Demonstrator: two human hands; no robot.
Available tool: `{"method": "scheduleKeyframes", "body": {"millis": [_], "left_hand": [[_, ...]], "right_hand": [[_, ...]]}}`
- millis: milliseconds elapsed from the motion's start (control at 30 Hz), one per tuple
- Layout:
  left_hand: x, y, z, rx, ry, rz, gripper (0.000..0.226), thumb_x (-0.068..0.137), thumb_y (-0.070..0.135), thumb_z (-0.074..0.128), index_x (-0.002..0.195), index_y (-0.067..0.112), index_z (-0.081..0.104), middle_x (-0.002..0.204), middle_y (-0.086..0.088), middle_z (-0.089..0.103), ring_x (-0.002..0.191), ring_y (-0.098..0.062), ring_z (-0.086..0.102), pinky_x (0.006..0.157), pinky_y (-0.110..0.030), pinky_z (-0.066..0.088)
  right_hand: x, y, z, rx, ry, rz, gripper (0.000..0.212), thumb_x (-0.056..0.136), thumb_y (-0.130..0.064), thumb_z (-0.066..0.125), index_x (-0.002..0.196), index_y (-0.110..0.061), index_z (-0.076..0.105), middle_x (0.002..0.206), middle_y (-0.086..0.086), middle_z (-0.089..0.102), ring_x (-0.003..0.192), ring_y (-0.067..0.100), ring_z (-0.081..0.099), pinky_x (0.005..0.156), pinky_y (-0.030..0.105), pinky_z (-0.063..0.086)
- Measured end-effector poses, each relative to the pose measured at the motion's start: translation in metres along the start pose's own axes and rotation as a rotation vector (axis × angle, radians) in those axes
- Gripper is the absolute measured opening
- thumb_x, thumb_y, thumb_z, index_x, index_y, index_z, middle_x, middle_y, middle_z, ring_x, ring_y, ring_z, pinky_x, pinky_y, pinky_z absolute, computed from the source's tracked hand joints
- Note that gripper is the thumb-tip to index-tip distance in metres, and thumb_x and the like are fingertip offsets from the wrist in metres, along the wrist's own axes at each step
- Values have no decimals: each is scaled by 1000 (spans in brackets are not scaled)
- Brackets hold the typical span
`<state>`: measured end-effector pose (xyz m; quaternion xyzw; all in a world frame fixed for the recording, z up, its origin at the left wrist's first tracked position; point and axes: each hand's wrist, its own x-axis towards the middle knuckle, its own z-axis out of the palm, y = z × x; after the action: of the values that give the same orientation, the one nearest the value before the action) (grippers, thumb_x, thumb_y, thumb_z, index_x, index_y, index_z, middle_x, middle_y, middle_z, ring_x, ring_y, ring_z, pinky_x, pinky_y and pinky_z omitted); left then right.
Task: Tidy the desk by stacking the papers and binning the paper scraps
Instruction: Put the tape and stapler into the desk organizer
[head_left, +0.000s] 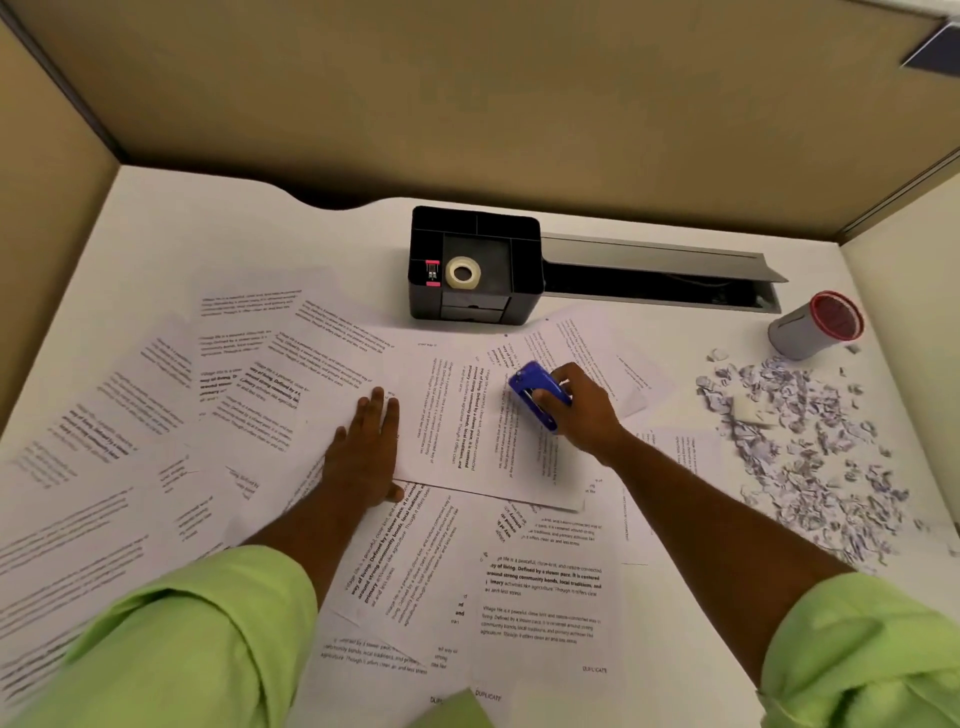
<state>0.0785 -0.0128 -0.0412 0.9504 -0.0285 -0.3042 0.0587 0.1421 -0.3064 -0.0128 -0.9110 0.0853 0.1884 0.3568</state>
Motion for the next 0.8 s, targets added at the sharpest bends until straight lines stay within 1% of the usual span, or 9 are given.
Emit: {"method": "scheduleKeyframes", "body": {"millis": [33, 167, 300, 367, 467, 533, 600, 700, 800], "left_hand": [[0, 0, 0, -4, -3, -1, 136, 68, 46, 83, 153, 13, -19, 159, -10, -28, 149, -30, -16, 121, -48, 11], [-1, -2, 0, -10, -2, 4, 136, 69, 47, 83, 153, 14, -19, 159, -9, -29, 149, -30, -17, 120, -48, 10], [-1, -3, -2, -8, 8, 13, 135, 69, 49, 81, 153, 14, -19, 159, -10, -28, 149, -30, -16, 120, -47, 11], [-2, -2, -1, -7, 14, 15, 135, 69, 49, 82, 153, 13, -18, 159, -10, -28, 149, -30, -15, 120, -47, 11], [-1, -2, 0, -12, 24, 16, 135, 69, 48, 82, 153, 13, -18, 159, -11, -28, 149, -30, -16, 121, -47, 12], [-1, -3, 0, -17, 28, 20, 134, 69, 47, 82, 153, 13, -18, 159, -10, -28, 149, -30, -16, 121, -47, 11], [-1, -3, 0, -27, 26, 22, 134, 70, 47, 82, 153, 14, -19, 159, -10, -28, 149, -29, -17, 121, -47, 11], [-2, -4, 0, -34, 27, 25, 135, 70, 47, 82, 152, 14, -19, 158, -10, -29, 149, -29, -17, 120, -46, 11], [-1, -5, 1, -45, 36, 28, 135, 69, 47, 82, 153, 14, -19, 158, -9, -29, 148, -29, -17, 120, -46, 10]], "right_hand": [[-1, -8, -4, 131, 2, 38, 34, 99, -34, 65, 122, -18, 47, 115, 7, 59, 100, 26, 66, 81, 41, 62], [5, -43, -21, 501, 84, 126, 49, 92, -30, 75, 129, -20, 43, 110, 5, 61, 93, 21, 68, 70, 32, 63], [25, -73, -41, 649, 205, 77, 41, 93, -33, 73, 124, -9, 63, 112, 10, 68, 96, 22, 70, 73, 29, 62], [37, -87, -49, 655, 244, 11, 36, 97, -32, 69, 121, -6, 66, 112, 11, 69, 93, 20, 71, 69, 26, 61], [65, -103, -58, 569, 350, -5, 32, 99, -29, 66, 121, -6, 64, 112, 10, 68, 95, 21, 72, 73, 33, 64], [84, -110, -64, 373, 421, 0, 28, 97, -28, 64, 115, -7, 66, 107, 9, 67, 97, 28, 70, 82, 45, 63], [98, -115, -67, 127, 415, 15, 25, 96, -24, 61, 108, -3, 66, 102, 12, 67, 96, 33, 68, 86, 51, 59], [108, -122, -69, -128, 371, -10, 26, 96, -25, 62, 105, -1, 66, 99, 15, 67, 91, 31, 65, 82, 45, 57], [114, -127, -67, -258, 355, -42, 31, 94, -31, 67, 102, -1, 66, 90, 11, 64, 84, 28, 60, 70, 38, 50]]}}
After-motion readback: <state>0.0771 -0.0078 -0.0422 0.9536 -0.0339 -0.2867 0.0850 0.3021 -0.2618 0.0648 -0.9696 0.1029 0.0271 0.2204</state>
